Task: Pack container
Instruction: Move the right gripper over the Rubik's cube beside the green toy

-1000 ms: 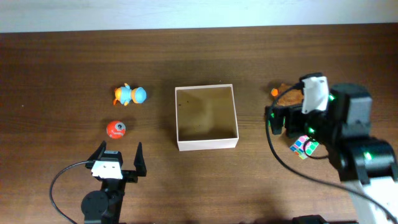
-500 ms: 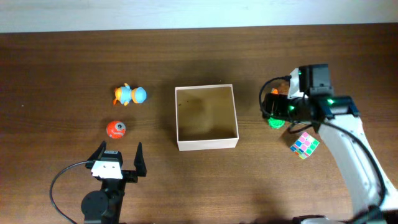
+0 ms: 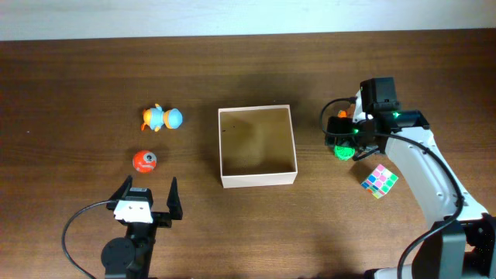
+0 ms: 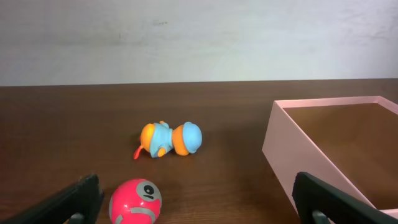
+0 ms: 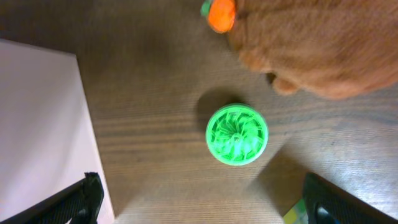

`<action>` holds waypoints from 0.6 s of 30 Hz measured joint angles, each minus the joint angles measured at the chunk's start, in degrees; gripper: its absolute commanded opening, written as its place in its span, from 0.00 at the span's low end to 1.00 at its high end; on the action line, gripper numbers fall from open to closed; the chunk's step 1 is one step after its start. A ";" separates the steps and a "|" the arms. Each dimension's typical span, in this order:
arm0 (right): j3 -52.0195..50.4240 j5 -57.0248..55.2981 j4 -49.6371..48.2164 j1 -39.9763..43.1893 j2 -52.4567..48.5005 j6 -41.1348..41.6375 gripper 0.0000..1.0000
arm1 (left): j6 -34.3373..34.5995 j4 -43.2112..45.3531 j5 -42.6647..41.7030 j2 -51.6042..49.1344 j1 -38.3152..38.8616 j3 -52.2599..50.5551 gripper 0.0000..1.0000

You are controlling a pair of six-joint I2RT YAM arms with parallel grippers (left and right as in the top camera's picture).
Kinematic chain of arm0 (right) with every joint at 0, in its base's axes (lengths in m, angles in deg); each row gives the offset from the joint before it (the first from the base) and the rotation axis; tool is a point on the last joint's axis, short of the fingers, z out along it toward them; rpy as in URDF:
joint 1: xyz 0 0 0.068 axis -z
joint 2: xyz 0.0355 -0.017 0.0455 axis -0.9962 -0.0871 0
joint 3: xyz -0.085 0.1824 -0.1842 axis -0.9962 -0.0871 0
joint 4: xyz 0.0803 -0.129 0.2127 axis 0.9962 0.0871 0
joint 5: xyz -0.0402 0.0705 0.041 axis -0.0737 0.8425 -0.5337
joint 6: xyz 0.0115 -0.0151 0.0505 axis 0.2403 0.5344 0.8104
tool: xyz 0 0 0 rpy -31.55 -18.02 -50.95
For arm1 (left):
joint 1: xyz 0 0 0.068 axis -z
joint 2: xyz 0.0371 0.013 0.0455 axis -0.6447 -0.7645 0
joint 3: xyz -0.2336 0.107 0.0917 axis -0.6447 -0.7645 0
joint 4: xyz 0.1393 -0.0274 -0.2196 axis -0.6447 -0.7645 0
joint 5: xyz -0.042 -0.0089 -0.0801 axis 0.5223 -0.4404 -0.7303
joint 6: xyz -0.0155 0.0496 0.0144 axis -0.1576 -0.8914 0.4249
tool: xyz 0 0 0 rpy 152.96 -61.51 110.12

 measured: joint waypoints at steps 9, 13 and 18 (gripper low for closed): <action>4.90 -7.32 5.05 2.43 0.00 8.39 0.95 | 0.00 0.00 0.02 0.00 0.00 0.00 0.99; 4.98 -9.68 13.18 6.21 0.00 14.69 0.93 | 0.00 0.02 0.02 0.00 0.00 0.00 0.99; 4.98 -10.75 21.33 10.97 0.00 21.97 0.90 | 0.00 0.00 0.02 0.00 0.00 0.00 0.99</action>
